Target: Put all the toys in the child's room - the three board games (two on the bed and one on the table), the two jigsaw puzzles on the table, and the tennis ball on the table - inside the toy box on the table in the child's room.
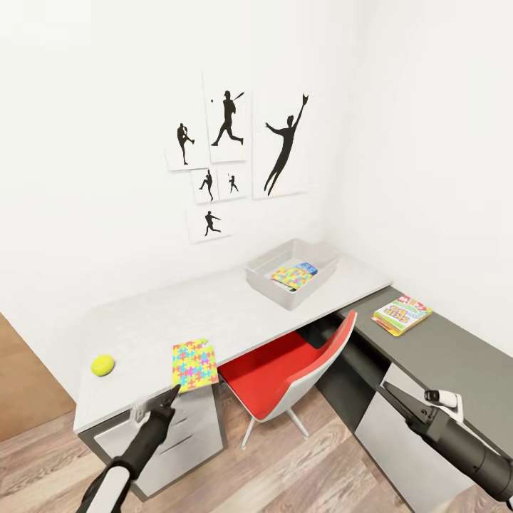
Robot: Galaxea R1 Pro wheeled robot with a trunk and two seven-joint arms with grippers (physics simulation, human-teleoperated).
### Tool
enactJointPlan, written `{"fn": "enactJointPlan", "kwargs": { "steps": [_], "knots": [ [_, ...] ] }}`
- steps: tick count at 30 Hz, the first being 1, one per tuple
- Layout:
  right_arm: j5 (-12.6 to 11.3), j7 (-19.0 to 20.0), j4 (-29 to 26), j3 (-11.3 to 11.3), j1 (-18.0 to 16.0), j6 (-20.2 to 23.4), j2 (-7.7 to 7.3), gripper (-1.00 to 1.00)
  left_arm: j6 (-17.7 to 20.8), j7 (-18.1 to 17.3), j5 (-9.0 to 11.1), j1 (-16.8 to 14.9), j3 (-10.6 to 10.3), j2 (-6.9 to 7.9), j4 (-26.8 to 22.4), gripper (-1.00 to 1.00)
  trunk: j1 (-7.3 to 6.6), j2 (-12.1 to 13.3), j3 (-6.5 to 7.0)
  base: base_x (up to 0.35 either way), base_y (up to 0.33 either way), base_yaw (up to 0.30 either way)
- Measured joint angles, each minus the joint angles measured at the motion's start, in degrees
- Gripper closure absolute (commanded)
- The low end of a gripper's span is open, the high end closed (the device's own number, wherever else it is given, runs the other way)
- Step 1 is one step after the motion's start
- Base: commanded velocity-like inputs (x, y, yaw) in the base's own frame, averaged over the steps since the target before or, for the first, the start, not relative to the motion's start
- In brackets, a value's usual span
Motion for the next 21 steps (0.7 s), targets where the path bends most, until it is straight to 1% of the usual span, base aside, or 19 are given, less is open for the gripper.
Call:
{"fn": "enactJointPlan", "kwargs": {
  "steps": [6,8,14,21],
  "knots": [
    [-0.1,0.0,0.0,-0.1,0.0,0.0,-0.02,-1.00,0.1,-0.2,0.1,0.0,3.1,0.24,0.0,-1.00,0.00,0.0,0.00,0.000,0.000,0.000],
    [-0.1,0.0,0.0,0.0,0.0,0.0,-0.02,-1.00,0.1,-0.3,0.2,0.0,3.7,0.26,0.0,-1.00,0.00,0.0,0.00,0.000,0.000,0.000],
    [-0.1,0.0,0.1,-0.2,0.0,0.0,-0.08,-1.00,0.1,-0.3,0.2,0.0,4.2,0.19,0.0,-1.00,0.00,0.0,0.00,0.000,0.000,0.000],
    [-0.2,0.0,0.1,-0.2,0.0,0.0,-0.05,-1.00,0.2,-0.2,0.2,0.0,3.9,0.17,0.0,-1.00,0.00,0.0,0.00,0.000,0.000,0.000]
  ]
}}
